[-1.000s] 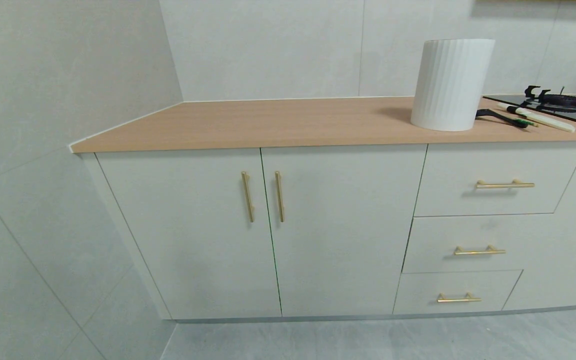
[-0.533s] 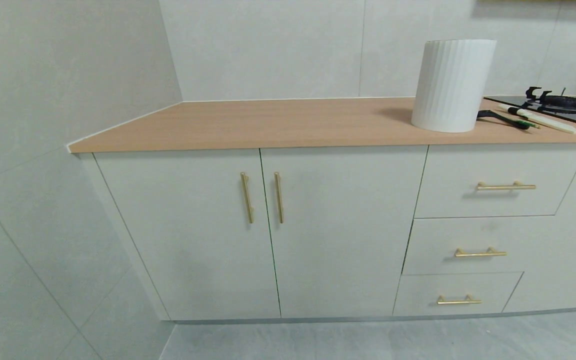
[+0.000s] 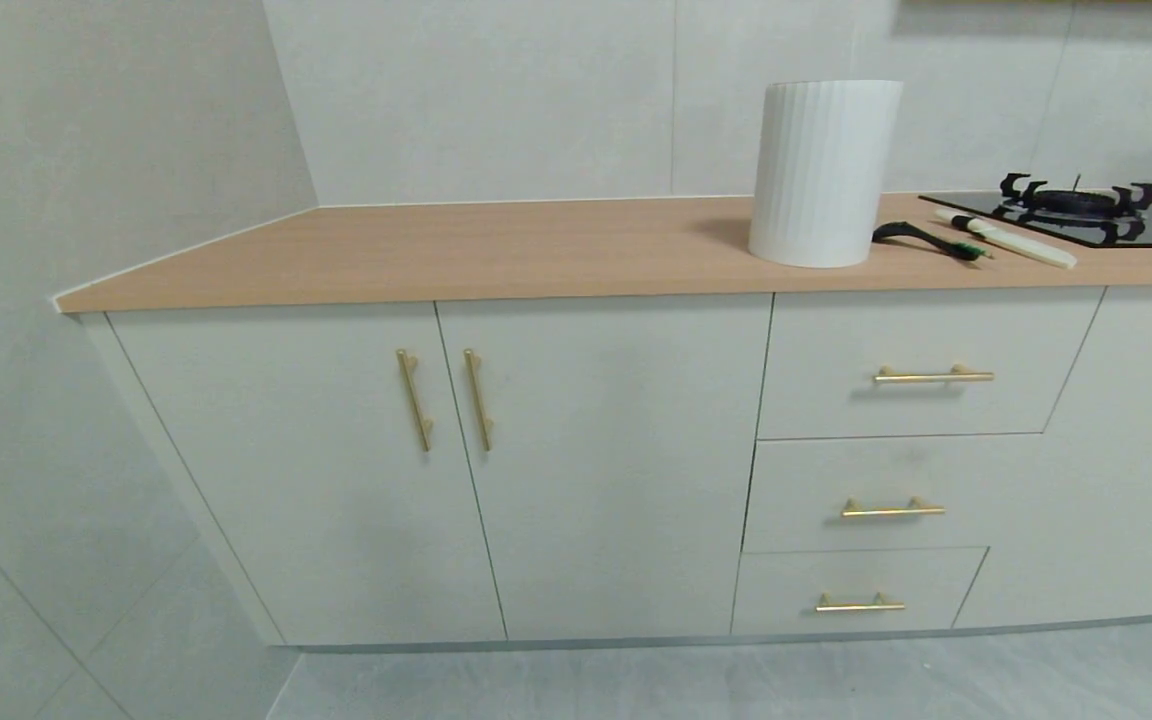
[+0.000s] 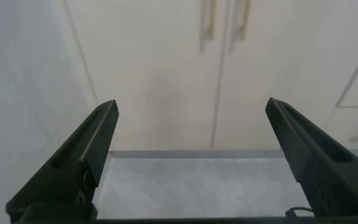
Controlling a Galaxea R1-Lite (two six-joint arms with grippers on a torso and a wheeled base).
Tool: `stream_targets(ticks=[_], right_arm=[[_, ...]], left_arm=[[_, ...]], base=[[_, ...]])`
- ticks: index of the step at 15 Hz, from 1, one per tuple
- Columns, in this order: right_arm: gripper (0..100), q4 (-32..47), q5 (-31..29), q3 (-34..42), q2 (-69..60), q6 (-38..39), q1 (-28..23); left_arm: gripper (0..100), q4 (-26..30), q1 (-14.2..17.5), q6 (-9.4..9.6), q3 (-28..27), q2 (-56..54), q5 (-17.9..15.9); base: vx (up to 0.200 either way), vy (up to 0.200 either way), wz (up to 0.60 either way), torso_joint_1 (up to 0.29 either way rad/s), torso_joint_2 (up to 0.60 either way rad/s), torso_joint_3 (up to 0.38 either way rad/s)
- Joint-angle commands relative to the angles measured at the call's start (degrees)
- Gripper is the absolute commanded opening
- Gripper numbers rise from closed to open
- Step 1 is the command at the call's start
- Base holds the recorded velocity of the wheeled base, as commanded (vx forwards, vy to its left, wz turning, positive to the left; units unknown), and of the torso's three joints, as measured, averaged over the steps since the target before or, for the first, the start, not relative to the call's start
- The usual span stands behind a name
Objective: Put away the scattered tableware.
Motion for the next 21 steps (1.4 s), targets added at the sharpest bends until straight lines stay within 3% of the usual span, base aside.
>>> stream_targets(ticks=[1,5,14,17,21], right_arm=[[100,-0.02,0.04,0.01,0.10,-0.04,0.00],[100,-0.02,0.04,0.01,0.10,0.22,0.00],[100,-0.02,0.04,0.01,0.10,0.31,0.00],[100,-0.02,-0.05,0.01,0.10,0.31,0.00],[100,-0.02,-0.05,0.01,0.10,0.31,0.00]], left_arm=[[100,0.08,0.00,-0.02,0.00,0.02,0.02],[100,-0.01,0.00,-0.02,0.00,0.02,0.02],[100,0.08,0.00,-0.02,0.00,0.02,0.02],[100,0.08,0.00,-0.02,0.00,0.02,0.02],[100,0.08,0.00,-0.02,0.00,0.02,0.02]], base=[[0.000,-0.200,0.00,0.002,0.01,0.002],[0.000,-0.200,0.00,0.002,0.00,0.007],[0.000,0.000,0.00,0.000,0.00,0.000],[0.200,0.000,0.00,0.002,0.00,0.002],[0.000,0.000,0.00,0.000,0.00,0.000]])
